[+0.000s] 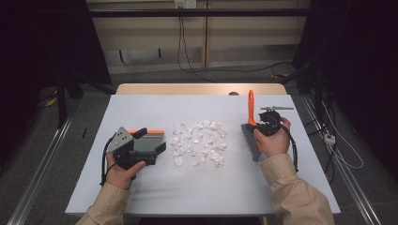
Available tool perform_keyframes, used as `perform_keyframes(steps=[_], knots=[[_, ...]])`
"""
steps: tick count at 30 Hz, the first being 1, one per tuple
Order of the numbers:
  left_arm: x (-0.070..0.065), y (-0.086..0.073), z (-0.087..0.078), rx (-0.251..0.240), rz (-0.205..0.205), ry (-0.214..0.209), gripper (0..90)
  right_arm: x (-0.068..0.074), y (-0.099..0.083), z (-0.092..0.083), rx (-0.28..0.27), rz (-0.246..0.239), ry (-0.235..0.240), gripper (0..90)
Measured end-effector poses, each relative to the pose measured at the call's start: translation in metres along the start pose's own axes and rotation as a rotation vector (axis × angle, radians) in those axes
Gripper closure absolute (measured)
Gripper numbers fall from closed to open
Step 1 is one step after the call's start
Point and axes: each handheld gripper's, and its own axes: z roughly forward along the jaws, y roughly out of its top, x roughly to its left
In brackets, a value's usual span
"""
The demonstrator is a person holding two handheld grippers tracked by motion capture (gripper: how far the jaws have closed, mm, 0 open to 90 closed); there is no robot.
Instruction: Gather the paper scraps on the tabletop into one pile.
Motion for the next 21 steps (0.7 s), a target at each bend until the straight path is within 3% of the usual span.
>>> perform_keyframes(steps=[6, 8, 10, 13, 15, 17, 21], knots=[[0.006, -0.006, -0.001, 0.002, -0.022, 0.0, 5.9, 0.004, -0.004, 0.016, 0.012, -0.03, -0.023, 70.1], [0.007, -0.007, -0.001, 0.008, -0.02, -0.004, 5.9, 0.007, -0.005, 0.018, 0.025, -0.044, -0.011, 69.0], [0.007, -0.008, -0.001, 0.01, -0.022, -0.007, 6.0, 0.009, -0.007, 0.018, 0.015, -0.08, -0.02, 63.2], [0.009, -0.008, -0.002, 0.007, -0.023, 0.0, 6.0, 0.011, -0.007, 0.012, -0.004, -0.108, -0.008, 54.6], [0.009, -0.008, -0.003, 0.006, -0.023, 0.0, 6.0, 0.011, -0.008, 0.005, -0.01, -0.153, 0.0, 49.9], [0.008, -0.008, -0.005, 0.003, -0.027, -0.002, 6.0, 0.011, -0.009, -0.004, -0.031, -0.2, -0.01, 51.5], [0.006, -0.008, -0.006, 0.006, -0.024, -0.007, 6.1, 0.011, -0.019, -0.018, -0.035, -0.196, 0.013, 48.4]])
